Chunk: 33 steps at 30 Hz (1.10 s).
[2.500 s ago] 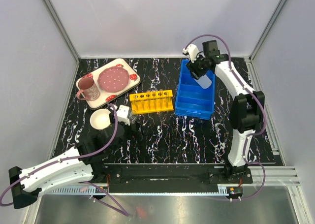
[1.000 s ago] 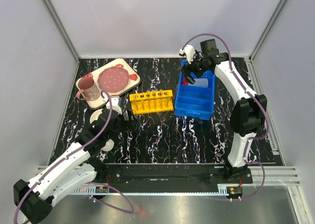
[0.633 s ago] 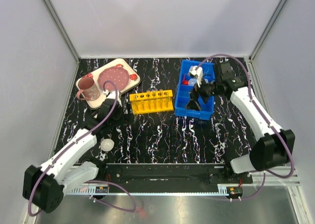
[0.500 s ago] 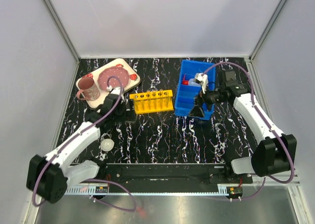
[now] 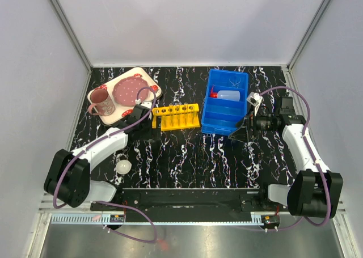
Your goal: Organize the chemistry lab equipment
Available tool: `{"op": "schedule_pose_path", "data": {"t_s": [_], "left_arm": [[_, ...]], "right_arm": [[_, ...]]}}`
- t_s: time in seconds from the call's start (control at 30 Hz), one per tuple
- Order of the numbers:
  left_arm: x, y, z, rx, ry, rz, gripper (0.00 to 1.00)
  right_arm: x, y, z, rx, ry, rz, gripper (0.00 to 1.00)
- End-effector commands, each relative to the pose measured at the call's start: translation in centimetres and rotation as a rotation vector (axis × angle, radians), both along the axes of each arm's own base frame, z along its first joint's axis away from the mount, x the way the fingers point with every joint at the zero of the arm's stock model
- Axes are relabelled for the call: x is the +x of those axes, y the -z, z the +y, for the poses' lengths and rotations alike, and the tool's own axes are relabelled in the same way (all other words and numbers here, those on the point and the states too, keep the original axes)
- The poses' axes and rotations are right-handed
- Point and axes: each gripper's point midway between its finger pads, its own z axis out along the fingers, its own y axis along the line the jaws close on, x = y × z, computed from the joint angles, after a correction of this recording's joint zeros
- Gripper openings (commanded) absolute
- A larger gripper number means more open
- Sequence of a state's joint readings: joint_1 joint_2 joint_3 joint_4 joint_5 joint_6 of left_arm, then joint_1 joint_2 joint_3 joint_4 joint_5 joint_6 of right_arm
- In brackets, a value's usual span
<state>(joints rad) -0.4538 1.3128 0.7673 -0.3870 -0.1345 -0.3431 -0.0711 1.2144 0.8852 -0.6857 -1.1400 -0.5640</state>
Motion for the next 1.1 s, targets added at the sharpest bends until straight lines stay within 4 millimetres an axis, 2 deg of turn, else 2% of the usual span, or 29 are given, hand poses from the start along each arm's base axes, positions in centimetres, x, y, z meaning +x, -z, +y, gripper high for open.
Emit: {"op": "schedule_pose_path", "data": {"t_s": [0.0, 0.3, 0.43, 0.53, 0.67, 0.7, 0.77, 0.8, 0.9, 1.07], "left_arm": [[2.6, -1.4, -1.4, -0.034, 0.023, -0.072, 0.99], [3.1, 0.9, -0.8, 0.024, 0.002, -0.023, 0.99], [3.3, 0.9, -0.6, 0.029, -0.014, -0.03, 0.99], [3.4, 1.1, -0.6, 0.034, -0.024, -0.03, 0.95], [3.4, 1.6, -1.0, 0.021, -0.016, -0.004, 0.8], [3.4, 1.6, -1.1, 0.015, -0.016, -0.004, 0.72], [3.3, 1.5, -1.4, -0.002, -0.015, 0.0, 0.63], [3.2, 1.5, -1.4, -0.007, -0.017, 0.001, 0.52], [2.8, 0.4, -1.7, -0.043, -0.015, -0.02, 0.41], [0.8, -1.2, -2.8, -0.128, 0.034, -0.035, 0.36]], "right_arm": [[0.3, -1.3, 0.3, 0.043, -0.041, -0.046, 1.0], [-0.4, -1.6, 0.2, 0.044, -0.054, -0.066, 1.0], [-0.5, -1.6, 0.0, 0.043, -0.057, -0.07, 1.0], [-0.6, -1.6, 0.0, 0.045, -0.062, -0.067, 1.0], [-0.7, -1.9, -0.2, 0.056, -0.058, -0.07, 1.0], [-0.7, -2.0, -0.2, 0.057, -0.057, -0.07, 1.0], [-0.7, -2.0, -0.3, 0.062, -0.054, -0.071, 1.0], [-0.6, -2.0, -0.5, 0.064, -0.047, -0.068, 0.99], [-0.5, -2.2, -0.7, 0.069, -0.037, -0.074, 1.0], [-0.4, -2.5, -1.1, 0.075, -0.023, -0.08, 1.0]]}}
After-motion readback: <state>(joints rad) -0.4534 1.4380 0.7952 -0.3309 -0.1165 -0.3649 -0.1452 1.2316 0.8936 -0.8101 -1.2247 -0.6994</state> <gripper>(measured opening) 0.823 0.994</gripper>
